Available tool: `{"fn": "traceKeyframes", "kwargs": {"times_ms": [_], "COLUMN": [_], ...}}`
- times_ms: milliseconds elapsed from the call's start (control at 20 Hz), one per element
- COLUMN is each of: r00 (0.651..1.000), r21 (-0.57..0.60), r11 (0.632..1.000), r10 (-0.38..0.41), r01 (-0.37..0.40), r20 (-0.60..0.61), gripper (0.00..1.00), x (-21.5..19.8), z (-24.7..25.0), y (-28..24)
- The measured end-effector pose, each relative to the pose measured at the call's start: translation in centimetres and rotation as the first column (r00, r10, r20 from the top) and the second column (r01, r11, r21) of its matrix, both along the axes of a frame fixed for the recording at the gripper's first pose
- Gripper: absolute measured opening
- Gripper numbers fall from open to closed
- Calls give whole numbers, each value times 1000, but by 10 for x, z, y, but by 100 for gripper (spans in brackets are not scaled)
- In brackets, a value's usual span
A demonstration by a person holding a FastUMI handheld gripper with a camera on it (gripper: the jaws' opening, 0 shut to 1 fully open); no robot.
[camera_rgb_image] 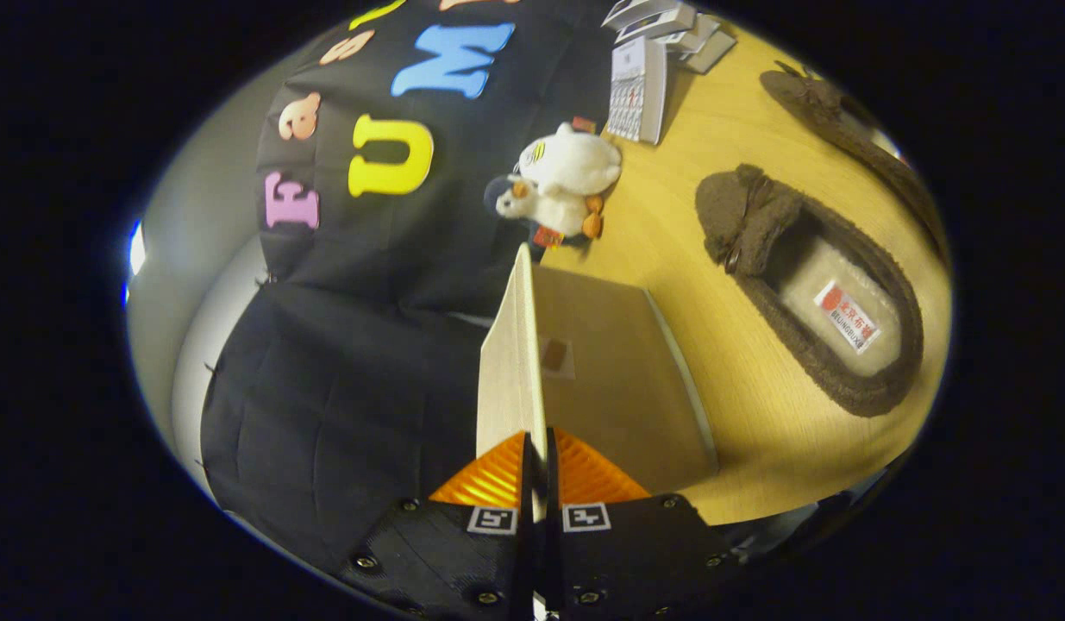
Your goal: Open the storage box then place both shoes into the box .Put the left shoe in first, then the right shoe, with the right side of both shoes facing outward in a uniform manner.
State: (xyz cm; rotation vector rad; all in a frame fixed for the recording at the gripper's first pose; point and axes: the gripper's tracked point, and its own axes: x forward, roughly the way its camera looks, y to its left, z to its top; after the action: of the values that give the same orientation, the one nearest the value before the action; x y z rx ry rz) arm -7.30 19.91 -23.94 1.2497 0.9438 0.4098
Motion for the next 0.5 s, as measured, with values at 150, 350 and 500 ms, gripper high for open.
{"fn": "traceKeyframes", "kwargs": {"times_ms": [150,350,500], "r00": [999,994,984], "r21": [-11,-31,-61], "r11": [999,997,993], "r10": [42,72,109], "r01": [-42,-70,-101], "r20": [21,82,143], "gripper": [0,0,0], "x": [0,-2,5], "z": [5,39,69], "y": [8,9,17]}}
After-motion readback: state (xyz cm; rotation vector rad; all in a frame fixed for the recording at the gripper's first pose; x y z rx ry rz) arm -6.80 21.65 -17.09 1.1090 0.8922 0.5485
